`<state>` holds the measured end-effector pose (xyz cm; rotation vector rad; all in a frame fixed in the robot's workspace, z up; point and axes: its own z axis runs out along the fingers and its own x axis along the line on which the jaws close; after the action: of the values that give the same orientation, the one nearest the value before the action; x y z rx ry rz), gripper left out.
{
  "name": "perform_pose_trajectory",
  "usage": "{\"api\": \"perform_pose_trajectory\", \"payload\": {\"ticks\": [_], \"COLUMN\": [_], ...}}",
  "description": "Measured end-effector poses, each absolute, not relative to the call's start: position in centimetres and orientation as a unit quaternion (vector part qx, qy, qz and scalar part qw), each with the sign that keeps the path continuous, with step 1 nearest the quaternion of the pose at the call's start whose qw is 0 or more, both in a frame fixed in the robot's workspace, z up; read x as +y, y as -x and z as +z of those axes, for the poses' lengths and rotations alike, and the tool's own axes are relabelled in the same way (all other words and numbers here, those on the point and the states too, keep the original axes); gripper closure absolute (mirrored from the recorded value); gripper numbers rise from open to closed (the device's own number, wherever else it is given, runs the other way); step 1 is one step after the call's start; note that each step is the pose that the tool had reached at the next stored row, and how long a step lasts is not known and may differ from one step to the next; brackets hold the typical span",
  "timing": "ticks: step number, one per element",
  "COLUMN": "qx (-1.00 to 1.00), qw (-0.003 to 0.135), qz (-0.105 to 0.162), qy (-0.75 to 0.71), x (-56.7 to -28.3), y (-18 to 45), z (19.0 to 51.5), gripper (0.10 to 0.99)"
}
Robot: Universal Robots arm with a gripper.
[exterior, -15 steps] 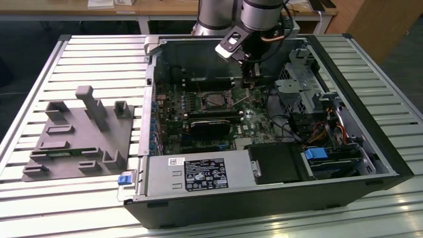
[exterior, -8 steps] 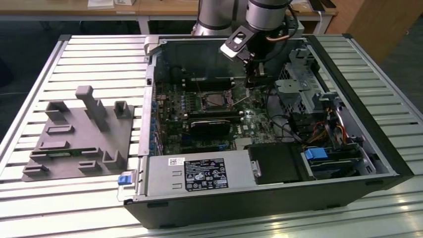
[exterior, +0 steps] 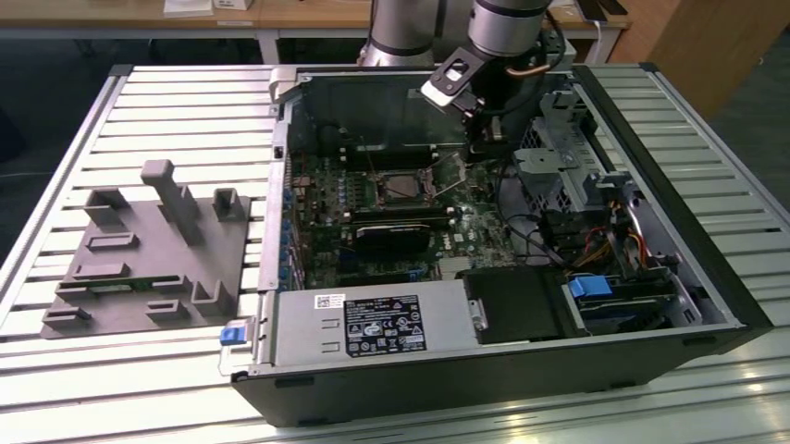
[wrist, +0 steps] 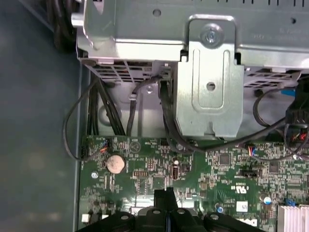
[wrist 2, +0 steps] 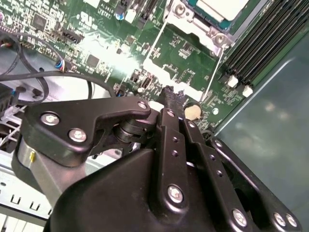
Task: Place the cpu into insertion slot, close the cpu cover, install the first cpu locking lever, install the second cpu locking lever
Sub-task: 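Close the cpu cover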
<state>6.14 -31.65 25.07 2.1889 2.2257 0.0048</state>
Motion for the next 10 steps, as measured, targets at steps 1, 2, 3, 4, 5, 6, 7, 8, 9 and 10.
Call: {"api": "perform_pose_trajectory", "payload": {"ticks": [1,2,3,4,5,6,7,8,9,10], "qx": [0.713,0.713,0.713,0.713,0.712,0.712,0.712,0.712,0.712,0.712], "qw": [0.01,0.01,0.01,0.01,0.009,0.009,0.009,0.009,0.009,0.009], "qz": [0.001,0.001,0.001,0.001,0.001,0.001,0.001,0.0,0.0,0.0], "qy": [-0.701,-0.701,-0.701,-0.702,-0.702,-0.702,-0.702,-0.702,-0.702,-0.703], "x": [-31.62,-31.59,-31.57,-31.56,-31.54,-31.51,-31.49,-31.47,-31.45,-31.42], "y": [-6.26,-6.36,-6.44,-6.53,-6.6,-6.65,-6.72,-6.8,-6.86,-6.93], "z": [25.05,25.02,25.0,24.96,24.93,24.88,24.83,24.78,24.74,24.7], "gripper": [0.98,0.98,0.98,0.98,0.98,0.98,0.98,0.98,0.98,0.98]}}
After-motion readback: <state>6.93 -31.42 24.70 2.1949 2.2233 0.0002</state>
